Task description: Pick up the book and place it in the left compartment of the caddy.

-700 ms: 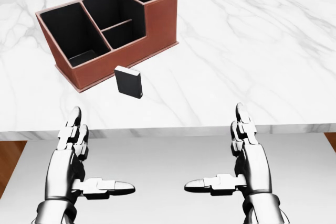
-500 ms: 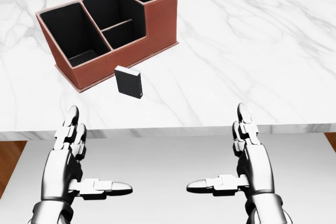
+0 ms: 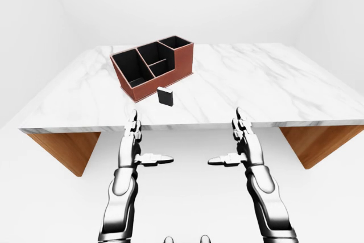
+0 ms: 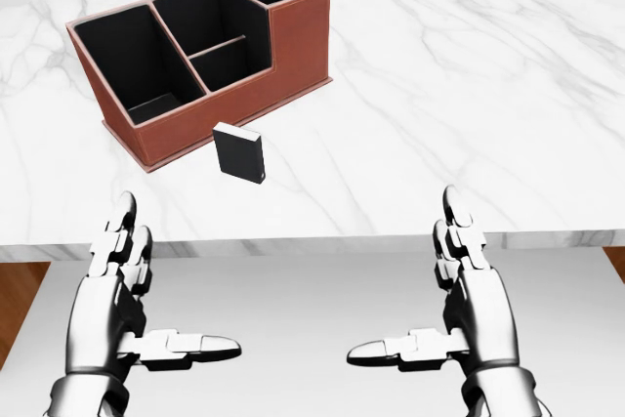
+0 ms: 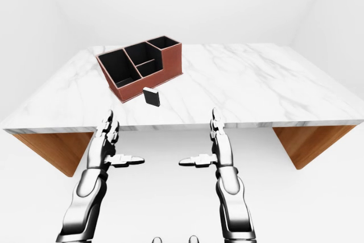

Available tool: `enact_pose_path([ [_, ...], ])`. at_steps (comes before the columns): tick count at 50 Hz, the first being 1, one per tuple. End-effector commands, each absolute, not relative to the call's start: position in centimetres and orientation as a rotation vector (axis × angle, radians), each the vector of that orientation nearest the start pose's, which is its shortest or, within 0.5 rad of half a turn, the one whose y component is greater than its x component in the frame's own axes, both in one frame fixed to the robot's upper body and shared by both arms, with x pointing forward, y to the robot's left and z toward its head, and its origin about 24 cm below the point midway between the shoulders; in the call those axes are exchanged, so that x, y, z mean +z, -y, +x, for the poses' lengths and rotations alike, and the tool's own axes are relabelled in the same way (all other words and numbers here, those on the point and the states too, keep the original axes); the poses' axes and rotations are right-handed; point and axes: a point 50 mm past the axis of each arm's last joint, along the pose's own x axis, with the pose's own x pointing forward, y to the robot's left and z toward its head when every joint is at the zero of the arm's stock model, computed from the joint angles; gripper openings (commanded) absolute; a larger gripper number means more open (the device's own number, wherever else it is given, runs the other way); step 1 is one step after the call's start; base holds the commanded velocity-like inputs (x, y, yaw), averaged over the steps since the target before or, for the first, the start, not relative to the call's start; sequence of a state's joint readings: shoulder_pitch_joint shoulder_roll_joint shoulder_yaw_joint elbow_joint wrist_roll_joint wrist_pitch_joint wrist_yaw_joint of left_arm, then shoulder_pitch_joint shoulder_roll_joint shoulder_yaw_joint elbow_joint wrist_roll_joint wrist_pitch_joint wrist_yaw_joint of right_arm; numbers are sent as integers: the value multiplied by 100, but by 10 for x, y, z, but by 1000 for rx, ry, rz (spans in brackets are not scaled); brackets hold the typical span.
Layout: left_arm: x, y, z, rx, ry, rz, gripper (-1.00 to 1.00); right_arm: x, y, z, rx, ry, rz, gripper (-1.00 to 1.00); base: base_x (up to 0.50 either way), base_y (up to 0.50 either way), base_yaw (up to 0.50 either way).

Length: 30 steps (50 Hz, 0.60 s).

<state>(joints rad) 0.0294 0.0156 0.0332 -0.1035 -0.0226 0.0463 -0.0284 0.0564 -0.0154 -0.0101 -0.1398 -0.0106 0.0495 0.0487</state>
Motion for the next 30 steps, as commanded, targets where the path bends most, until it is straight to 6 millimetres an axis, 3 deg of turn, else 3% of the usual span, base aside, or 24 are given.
enact_pose_path([
  [1,51,-160,248,27,40,-12,100,61,153,239,27,44,-36,100,0,0,0],
  [14,99,-186,240,139,208,-216,100,78,154,231,21,107,-52,100,0,0,0],
  [30,119,-211,238,241,303,-300,100,88,154,227,21,148,-55,100,0,0,0],
])
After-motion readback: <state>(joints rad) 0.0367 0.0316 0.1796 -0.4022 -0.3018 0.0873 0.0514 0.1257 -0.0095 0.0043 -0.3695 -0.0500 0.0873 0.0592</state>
